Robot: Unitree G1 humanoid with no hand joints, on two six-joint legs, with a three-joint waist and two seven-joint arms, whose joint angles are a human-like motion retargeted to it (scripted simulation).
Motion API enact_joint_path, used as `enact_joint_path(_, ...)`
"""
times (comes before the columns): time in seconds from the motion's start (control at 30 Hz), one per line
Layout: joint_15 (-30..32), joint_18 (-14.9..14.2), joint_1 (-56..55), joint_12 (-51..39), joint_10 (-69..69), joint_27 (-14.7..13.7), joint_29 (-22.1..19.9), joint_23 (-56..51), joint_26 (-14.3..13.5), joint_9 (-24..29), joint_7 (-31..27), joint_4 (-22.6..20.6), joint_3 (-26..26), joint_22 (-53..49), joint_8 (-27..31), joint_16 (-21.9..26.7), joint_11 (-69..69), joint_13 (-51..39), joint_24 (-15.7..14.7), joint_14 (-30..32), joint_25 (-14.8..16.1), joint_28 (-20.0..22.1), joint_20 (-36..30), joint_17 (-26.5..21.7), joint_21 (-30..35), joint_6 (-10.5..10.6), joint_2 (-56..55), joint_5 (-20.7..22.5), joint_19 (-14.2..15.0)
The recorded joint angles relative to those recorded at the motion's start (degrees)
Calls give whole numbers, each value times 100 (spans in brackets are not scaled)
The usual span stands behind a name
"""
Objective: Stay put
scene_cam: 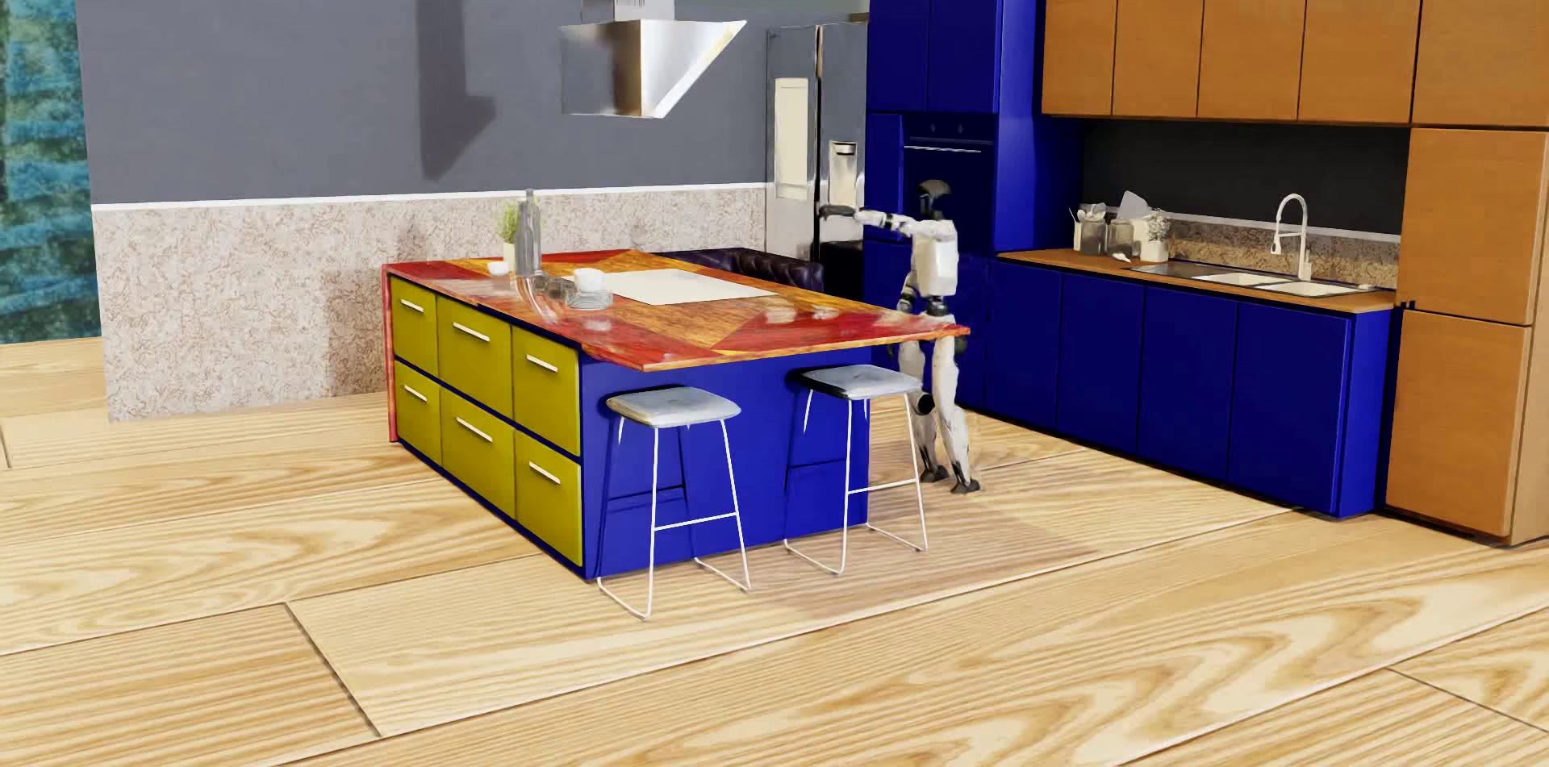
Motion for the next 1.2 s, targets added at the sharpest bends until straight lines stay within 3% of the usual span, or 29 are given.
enact_joint_path(0.4,107,0,-66,-31,26,0,0,25,0,22,0,2,13,-20,0,-35,-65,-43,0,35,0,0,66,-65,81,-72,-20,0,0)
enact_joint_path(0.47,69,0,-79,157,28,0,0,24,0,15,0,1,38,-391,0,-24,-43,-44,0,66,0,0,752,-28,41,-108,-37,3,0)
enact_joint_path(0.53,-50,0,-121,979,31,0,0,-38,0,-75,0,-24,239,-1810,0,-137,-1,115,0,184,0,0,1931,111,-142,-249,-76,-9,0)
enact_joint_path(0.63,-223,0,-260,2911,-72,0,0,-133,0,-210,0,-108,679,-4359,0,-809,44,460,0,738,0,0,2830,526,-392,-720,-91,-37,0)
enact_joint_path(0.67,-293,0,-284,3735,1055,0,0,-148,0,-242,0,-117,813,-5091,0,-1061,80,573,0,-5,0,0,2883,676,-441,-886,-84,-42,0)
enact_joint_path(0.7,-344,0,-298,4579,1088,0,0,-164,0,-266,0,-133,933,-5621,0,-1256,113,666,0,-311,0,0,2765,779,-474,-1013,-81,-57,0)
enact_joint_path(0.77,-383,0,-321,6130,1101,0,0,-214,0,-314,0,-164,1102,-5969,0,-1403,155,782,0,-367,0,0,2174,899,-476,-1170,-98,-60,0)
enact_joint_path(0.83,-357,0,-294,7286,1275,0,0,-228,0,-336,0,-121,1184,-5581,0,-1314,153,845,0,-385,0,0,1375,964,-506,-1238,-87,-43,0)
enact_joint_path(0.87,-340,0,-279,7733,91,0,0,-201,0,-340,0,-101,1217,-5326,0,-1202,147,828,0,679,0,0,974,980,-511,-1257,-91,-41,0)
enact_joint_path(0.9,-334,0,-262,8111,80,0,0,-167,0,-348,0,-83,1252,-4982,0,-1110,150,801,0,952,0,0,601,982,-494,-1259,-100,-30,0)
enact_joint_path(0.97,-331,0,-225,8743,54,0,0,-149,0,-388,0,-47,1366,-4207,0,-1025,164,793,0,752,0,0,76,973,-524,-1245,-119,-7,0)
enact_joint_path(1.03,-246,0,-192,9274,47,0,0,-132,0,-398,0,-20,1377,-3285,0,-1070,105,781,0,552,0,0,-13,1001,-668,-1247,-94,2,0)
enact_joint_path(1.13,-173,0,-190,9787,49,0,0,-169,0,-475,0,-15,1442,-1667,0,-1302,91,854,0,411,0,0,430,1085,-949,-1282,-109,13,0)
enact_joint_path(1.2,-177,0,-185,10024,64,0,0,-219,0,-476,0,-19,1523,-1300,0,-1282,112,883,0,385,0,0,587,1108,-980,-1303,-106,7,0)
